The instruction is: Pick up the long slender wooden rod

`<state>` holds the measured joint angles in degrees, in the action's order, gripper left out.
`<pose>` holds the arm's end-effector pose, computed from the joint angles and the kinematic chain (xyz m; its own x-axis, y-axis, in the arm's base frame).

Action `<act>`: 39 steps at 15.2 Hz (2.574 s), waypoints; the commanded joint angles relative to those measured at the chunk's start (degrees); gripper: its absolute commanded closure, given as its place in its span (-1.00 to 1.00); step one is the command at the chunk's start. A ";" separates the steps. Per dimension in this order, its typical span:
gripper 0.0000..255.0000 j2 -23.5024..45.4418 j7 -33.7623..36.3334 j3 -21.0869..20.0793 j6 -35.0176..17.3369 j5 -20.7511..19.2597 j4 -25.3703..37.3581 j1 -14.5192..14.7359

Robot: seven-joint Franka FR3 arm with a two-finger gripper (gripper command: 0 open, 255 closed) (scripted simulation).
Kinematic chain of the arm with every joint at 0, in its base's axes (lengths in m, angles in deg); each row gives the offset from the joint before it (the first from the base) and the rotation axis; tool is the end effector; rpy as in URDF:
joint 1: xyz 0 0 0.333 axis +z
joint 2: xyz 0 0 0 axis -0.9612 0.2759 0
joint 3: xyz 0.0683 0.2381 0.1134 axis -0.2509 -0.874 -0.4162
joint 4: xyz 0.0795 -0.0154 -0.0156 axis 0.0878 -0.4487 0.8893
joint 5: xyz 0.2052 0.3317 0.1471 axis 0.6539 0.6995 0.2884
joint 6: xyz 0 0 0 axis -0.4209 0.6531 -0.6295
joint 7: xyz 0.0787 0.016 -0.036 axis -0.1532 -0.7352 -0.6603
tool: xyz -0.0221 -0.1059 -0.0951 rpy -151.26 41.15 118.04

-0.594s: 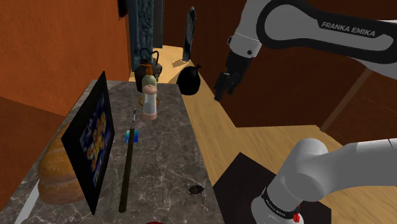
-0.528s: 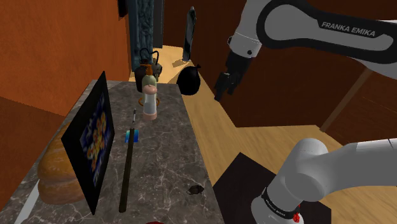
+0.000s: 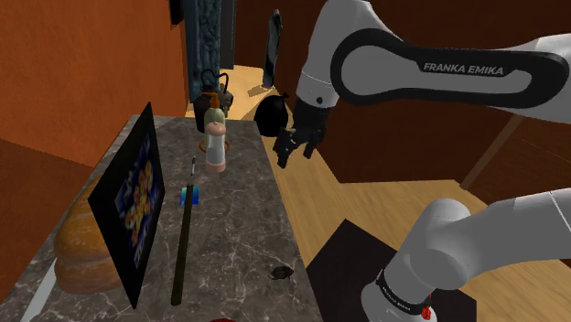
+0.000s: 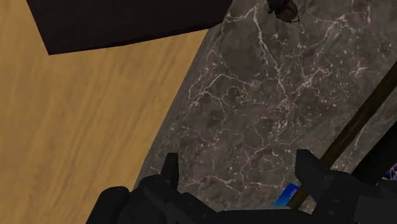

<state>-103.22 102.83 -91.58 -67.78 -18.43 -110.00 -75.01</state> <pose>0.4056 0.1095 0.4758 0.9852 -0.1519 0.0795 -0.1499 -0.9882 -0.0301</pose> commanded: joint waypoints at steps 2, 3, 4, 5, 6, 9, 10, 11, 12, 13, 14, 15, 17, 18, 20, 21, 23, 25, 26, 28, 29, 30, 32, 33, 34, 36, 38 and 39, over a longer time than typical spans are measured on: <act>-1.00 3.61 6.81 -4.38 -3.42 1.42 0.10 -0.17; -1.00 5.09 8.97 -5.81 -4.59 1.71 0.37 -0.35; -1.00 6.67 11.16 -7.23 -5.77 1.90 0.73 -0.54; -1.00 8.34 13.38 -8.64 -6.93 2.00 1.19 -0.78; -1.00 10.11 15.63 -10.04 -8.09 1.98 1.73 -1.04; -1.00 15.94 22.62 -14.24 -11.42 1.18 3.91 -2.08; -1.00 18.07 25.06 -15.60 -12.48 0.61 4.82 -2.47; -1.00 20.30 27.58 -16.92 -13.49 -0.13 5.81 -2.85; -1.00 22.62 30.17 -18.21 -14.46 -1.05 6.89 -3.24; -1.00 25.03 32.83 -19.46 -15.37 -2.16 8.05 -3.63; -1.00 27.55 35.59 -20.61 -16.20 -3.48 9.31 -3.93; -1.00 30.16 38.42 -21.69 -16.96 -4.99 10.65 -4.20; -1.00 35.65 44.27 -23.38 -18.17 -8.55 13.62 -4.32; -1.00 38.49 47.24 -23.92 -18.60 -10.54 15.25 -4.10; -1.00 44.25 53.06 -24.32 -19.10 -14.64 18.80 -3.08; -1.00 47.10 55.81 -24.17 -19.17 -16.62 20.73 -2.24; -1.00 52.67 60.87 -23.37 -19.00 -20.25 24.86 -0.18; -1.00 55.28 62.93 -22.57 -19.48 -21.83 26.36 1.06; -1.00 55.69 63.15 -22.39 -20.11 -22.16 26.06 1.21; -1.00 56.54 63.61 -22.05 -21.36 -22.86 25.50 1.48; -1.00 56.98 63.85 -21.88 -21.97 -23.22 25.24 1.61; -1.00 57.43 64.10 -21.70 -22.58 -23.59 24.99 1.74; -1.00 58.15 64.50 -21.41 -23.53 -24.19 24.63 1.97; -1.00 58.15 64.49 -21.42 -23.53 -24.19 24.62 1.97; 1.00 58.15 64.47 -21.43 -23.39 -24.16 24.77 1.98; 1.00 58.18 64.47 -21.41 -23.42 -24.18 24.76 1.98; 1.00 58.10 64.52 -21.44 -23.52 -24.17 24.60 1.98; 1.00 57.98 64.44 -21.46 -23.54 -24.10 24.48 1.90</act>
<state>-45.43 167.25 -113.09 -91.29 -42.50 -85.31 -73.13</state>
